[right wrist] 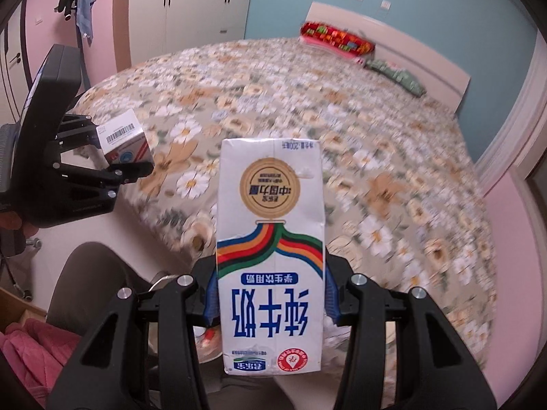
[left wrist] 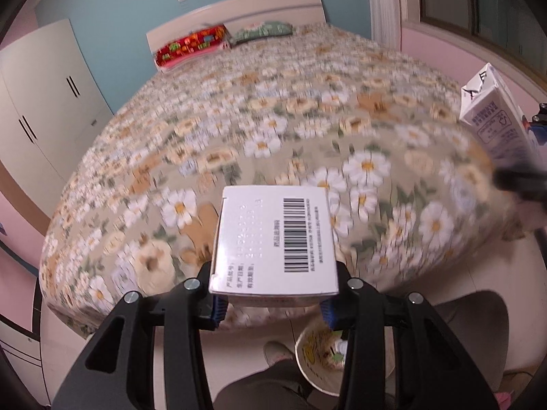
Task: Collect trash
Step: 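Carry the white box and milk carton with both tools over the bin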
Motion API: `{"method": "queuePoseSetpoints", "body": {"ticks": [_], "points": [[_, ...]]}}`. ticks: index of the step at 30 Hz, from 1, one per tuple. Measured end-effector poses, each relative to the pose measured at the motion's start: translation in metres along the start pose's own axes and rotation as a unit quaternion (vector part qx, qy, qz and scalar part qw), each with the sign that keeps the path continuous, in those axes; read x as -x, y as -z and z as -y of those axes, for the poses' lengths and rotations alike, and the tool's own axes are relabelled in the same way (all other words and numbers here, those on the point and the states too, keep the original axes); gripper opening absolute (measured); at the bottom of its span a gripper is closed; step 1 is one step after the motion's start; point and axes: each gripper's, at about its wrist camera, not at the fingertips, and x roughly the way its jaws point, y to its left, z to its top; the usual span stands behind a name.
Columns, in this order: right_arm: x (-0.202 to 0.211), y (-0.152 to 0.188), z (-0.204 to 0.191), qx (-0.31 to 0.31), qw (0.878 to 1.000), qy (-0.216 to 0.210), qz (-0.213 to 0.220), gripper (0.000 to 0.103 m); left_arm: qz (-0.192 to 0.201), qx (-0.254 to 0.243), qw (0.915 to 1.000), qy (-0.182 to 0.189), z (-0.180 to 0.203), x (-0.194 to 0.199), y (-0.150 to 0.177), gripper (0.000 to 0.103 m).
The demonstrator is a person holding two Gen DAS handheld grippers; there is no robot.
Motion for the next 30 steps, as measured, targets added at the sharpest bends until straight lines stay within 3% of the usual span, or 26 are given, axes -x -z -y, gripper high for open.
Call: {"method": "queuePoseSetpoints", "body": {"ticks": [13,30], "points": [[-0.078,0.068,-0.043,-0.009,0.994,-0.069,-0.081,0.048,-0.098,-0.021,0.9945,0.031,0.025,-0.073,0.079,0.044],[-0.160,0.135,-0.090,-0.033,0.975,-0.138,-0.172,0.048,-0.200,-0.021,0.9762,0.080,0.055,-0.143,0.162,0.044]]}}
